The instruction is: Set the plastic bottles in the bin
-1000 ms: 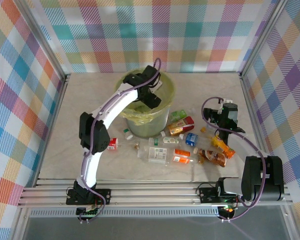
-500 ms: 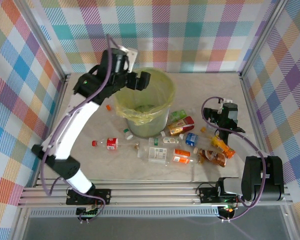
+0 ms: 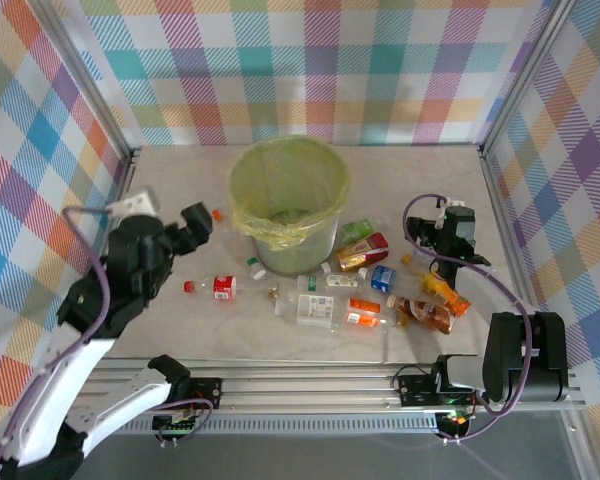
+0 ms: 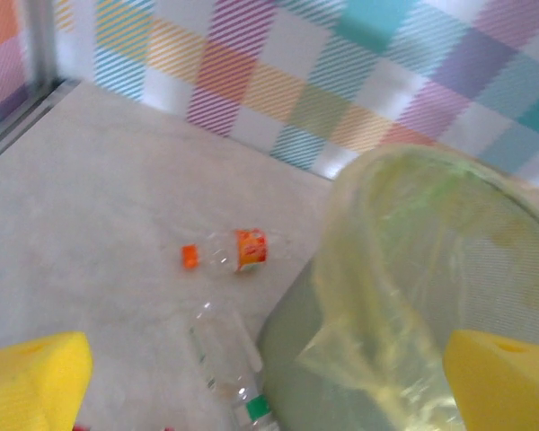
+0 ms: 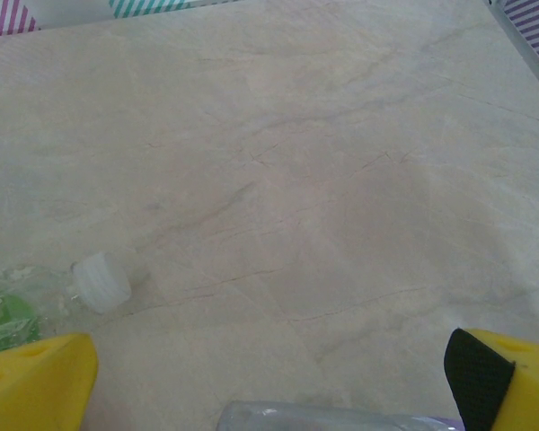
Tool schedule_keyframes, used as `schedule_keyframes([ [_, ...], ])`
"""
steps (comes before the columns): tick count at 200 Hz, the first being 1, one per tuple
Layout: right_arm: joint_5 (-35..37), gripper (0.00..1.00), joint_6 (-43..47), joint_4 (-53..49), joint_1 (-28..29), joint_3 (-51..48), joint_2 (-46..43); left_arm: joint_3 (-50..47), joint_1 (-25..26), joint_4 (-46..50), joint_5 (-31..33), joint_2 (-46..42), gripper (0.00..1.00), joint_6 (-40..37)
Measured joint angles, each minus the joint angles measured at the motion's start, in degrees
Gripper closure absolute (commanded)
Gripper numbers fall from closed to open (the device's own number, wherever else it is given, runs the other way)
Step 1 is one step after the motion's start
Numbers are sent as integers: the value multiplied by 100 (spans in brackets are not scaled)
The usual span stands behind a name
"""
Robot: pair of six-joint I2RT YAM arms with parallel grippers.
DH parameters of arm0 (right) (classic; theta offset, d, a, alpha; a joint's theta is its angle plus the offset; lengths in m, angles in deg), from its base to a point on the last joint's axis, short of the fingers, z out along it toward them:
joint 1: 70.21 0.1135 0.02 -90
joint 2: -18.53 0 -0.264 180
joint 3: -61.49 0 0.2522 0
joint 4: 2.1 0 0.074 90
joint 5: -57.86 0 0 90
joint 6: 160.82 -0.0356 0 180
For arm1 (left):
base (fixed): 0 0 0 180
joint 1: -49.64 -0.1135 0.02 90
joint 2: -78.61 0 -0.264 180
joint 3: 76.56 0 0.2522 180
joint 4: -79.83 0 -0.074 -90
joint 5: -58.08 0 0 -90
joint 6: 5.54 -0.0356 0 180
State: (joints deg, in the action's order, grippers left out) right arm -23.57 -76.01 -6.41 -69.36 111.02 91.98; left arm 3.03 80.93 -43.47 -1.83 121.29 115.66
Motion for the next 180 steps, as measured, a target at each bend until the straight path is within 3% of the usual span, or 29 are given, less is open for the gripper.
schedule_keyframes([
  [29, 0, 0, -15, -28, 0, 2, 0, -955, -7, 267, 341, -1073, 0, 1069],
  [53, 0, 0, -22, -48, 0, 2, 0, -1436, -9, 437, 426, -1423, 0, 1740],
  [105, 0, 0, -33, -61, 0, 7, -2, -2140, -13, 435, 155, -1130, 0, 2704],
  [180, 0, 0, -35, -83, 0, 70, 0, -3259, -315, -479, -990, -540, 0, 3834],
])
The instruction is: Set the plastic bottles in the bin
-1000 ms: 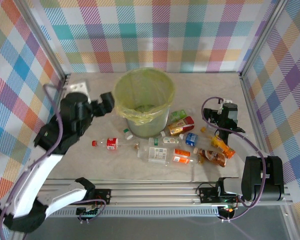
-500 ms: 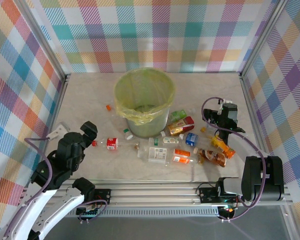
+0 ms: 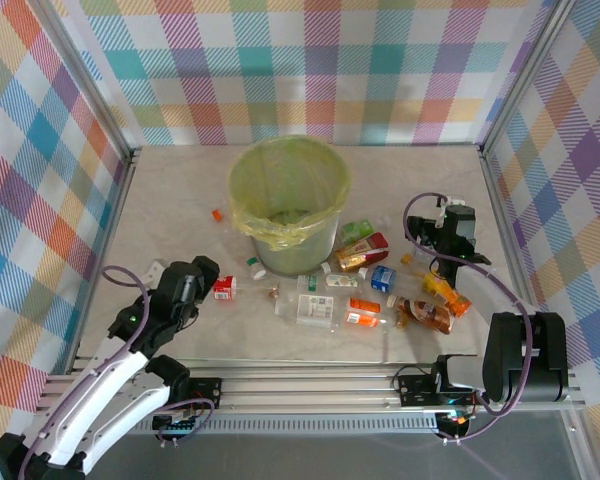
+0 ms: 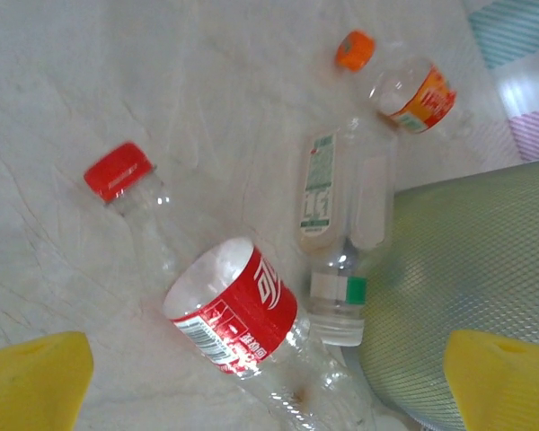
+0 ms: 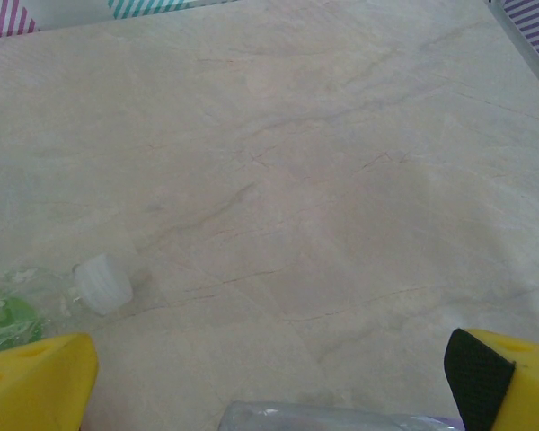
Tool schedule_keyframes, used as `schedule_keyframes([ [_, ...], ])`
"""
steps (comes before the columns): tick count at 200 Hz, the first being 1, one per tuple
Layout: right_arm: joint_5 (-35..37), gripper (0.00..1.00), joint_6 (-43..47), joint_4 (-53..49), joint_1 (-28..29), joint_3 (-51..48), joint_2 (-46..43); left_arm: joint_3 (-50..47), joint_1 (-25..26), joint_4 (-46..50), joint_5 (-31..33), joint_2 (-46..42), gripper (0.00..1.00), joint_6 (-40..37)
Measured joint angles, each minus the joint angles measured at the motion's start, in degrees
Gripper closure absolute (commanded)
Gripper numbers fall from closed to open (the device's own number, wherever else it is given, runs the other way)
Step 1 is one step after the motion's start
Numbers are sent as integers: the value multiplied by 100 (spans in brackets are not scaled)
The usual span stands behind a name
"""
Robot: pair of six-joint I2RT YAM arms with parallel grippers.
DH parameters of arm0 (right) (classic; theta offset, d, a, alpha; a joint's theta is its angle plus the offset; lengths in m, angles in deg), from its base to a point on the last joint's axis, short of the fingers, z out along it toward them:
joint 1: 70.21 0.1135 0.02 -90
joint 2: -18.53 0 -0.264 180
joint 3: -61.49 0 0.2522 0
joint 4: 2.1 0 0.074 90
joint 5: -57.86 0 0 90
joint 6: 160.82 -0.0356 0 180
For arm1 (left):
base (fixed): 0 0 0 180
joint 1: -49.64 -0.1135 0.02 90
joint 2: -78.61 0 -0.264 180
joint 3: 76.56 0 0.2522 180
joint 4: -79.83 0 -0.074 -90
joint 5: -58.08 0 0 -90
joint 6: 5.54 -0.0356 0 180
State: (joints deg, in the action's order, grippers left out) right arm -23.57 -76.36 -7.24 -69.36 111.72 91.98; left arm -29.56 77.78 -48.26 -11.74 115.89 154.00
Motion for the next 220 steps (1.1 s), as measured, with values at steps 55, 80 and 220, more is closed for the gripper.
schedule_keyframes([
  [55, 2, 0, 2, -20, 0, 4, 0, -328, -295, -772, -688, 831, 0, 264],
  [80, 0, 0, 2, -28, 0, 13, 0, -385, -522, -1086, -964, 1255, 0, 271],
  [220, 2, 0, 2, -98, 0, 46, 74, -426, -804, -2271, -1635, 2804, 3, 289],
])
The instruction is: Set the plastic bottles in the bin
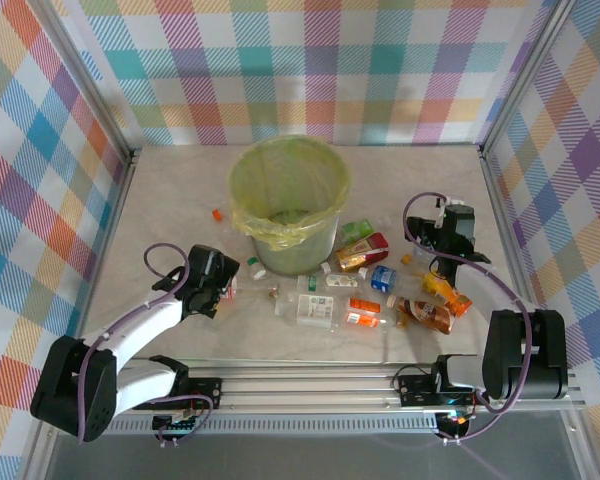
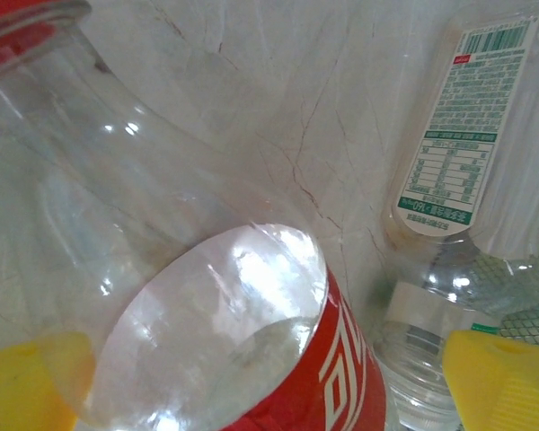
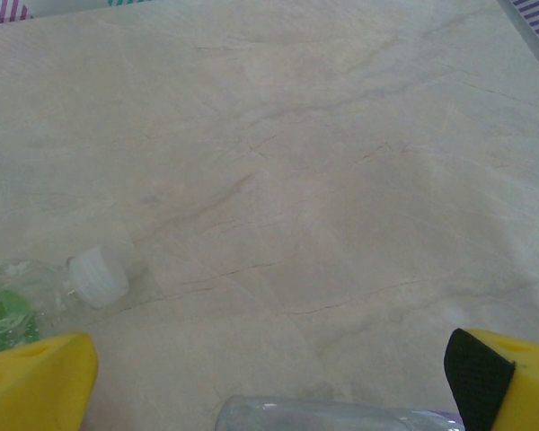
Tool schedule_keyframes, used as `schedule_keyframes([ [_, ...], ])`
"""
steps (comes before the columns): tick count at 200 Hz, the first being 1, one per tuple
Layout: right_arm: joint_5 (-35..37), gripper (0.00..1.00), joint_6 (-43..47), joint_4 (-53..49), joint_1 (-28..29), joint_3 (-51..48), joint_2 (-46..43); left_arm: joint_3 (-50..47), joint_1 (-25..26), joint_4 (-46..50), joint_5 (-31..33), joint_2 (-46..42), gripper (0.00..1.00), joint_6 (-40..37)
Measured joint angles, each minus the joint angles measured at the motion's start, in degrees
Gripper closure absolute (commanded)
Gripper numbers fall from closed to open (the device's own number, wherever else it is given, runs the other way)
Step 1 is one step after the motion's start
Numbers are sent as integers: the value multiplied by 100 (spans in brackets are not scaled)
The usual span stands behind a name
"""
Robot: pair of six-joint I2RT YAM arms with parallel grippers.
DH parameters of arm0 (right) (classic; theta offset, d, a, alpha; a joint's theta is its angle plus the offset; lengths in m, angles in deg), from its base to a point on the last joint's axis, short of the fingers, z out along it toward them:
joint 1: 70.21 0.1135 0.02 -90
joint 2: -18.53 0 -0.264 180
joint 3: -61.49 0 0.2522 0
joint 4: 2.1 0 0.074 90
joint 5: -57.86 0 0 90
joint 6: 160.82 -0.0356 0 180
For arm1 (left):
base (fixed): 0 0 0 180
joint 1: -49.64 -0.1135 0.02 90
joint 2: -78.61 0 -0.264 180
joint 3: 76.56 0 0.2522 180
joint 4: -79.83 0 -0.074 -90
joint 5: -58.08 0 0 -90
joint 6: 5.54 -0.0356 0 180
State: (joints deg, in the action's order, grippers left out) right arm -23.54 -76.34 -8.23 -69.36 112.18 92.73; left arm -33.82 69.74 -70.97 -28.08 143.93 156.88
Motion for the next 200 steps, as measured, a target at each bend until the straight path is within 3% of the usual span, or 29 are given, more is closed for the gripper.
schedule_keyframes([
  [103, 0, 0, 0, -4, 0, 4, 0, -201, -76, -245, -24, 247, 12, 177],
  [200, -2, 0, 0, -4, 0, 4, 2, -199, -118, -164, -22, 350, 35, 374],
])
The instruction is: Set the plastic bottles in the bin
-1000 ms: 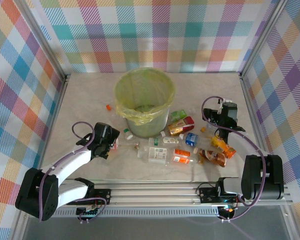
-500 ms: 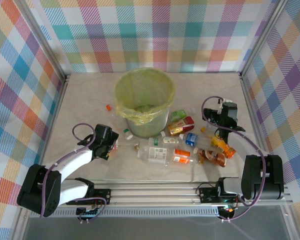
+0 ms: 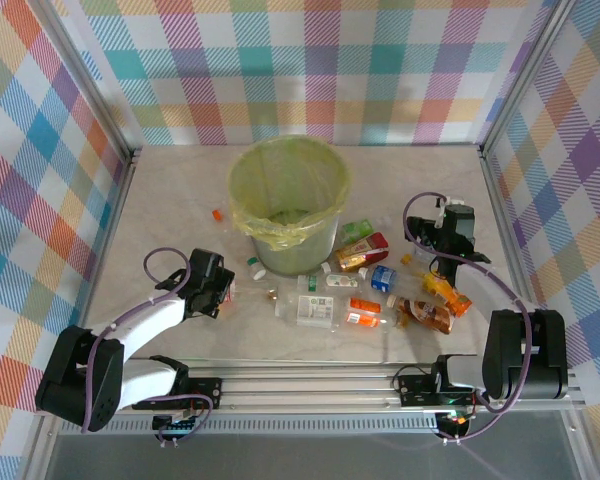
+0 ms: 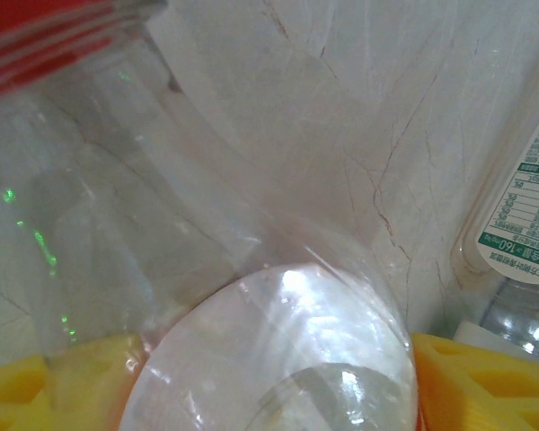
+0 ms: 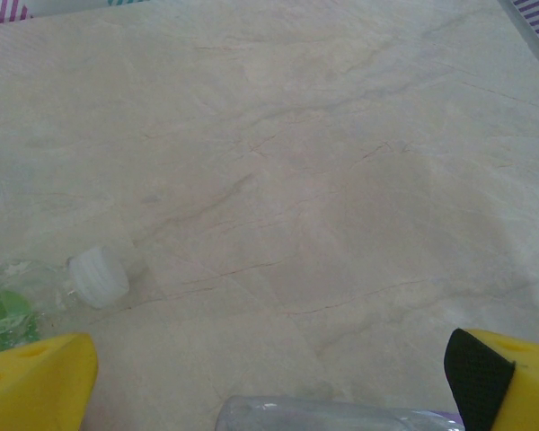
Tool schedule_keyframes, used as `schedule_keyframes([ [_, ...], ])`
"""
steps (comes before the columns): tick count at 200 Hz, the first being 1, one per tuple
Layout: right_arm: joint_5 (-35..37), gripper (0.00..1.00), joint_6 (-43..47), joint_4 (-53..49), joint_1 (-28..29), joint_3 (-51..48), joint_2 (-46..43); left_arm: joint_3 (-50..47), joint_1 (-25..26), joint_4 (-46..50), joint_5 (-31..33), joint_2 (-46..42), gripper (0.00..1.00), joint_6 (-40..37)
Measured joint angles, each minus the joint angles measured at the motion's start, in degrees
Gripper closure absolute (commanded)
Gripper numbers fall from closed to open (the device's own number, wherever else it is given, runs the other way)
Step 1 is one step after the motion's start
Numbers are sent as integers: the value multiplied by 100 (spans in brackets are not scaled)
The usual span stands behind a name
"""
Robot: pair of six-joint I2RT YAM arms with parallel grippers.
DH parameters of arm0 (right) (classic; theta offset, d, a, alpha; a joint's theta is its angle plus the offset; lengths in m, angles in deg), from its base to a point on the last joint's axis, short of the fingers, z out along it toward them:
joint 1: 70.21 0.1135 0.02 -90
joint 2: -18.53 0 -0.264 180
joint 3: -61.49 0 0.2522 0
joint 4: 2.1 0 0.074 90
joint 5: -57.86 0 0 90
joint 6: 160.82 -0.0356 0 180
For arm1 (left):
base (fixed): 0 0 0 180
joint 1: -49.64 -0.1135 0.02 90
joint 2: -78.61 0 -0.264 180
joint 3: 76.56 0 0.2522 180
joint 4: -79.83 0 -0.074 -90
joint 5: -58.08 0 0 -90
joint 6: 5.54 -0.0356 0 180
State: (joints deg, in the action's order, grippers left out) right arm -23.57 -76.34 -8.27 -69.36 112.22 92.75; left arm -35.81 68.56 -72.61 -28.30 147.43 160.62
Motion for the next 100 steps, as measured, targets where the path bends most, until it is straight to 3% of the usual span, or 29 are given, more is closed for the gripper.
schedule_keyframes([
  [52, 0, 0, 0, -2, 0, 2, 20, -116, -173, -46, 37, -415, 43, -39],
  [100, -2, 0, 0, -4, 0, 2, 22, -127, -459, 393, 409, -1825, 45, -350],
])
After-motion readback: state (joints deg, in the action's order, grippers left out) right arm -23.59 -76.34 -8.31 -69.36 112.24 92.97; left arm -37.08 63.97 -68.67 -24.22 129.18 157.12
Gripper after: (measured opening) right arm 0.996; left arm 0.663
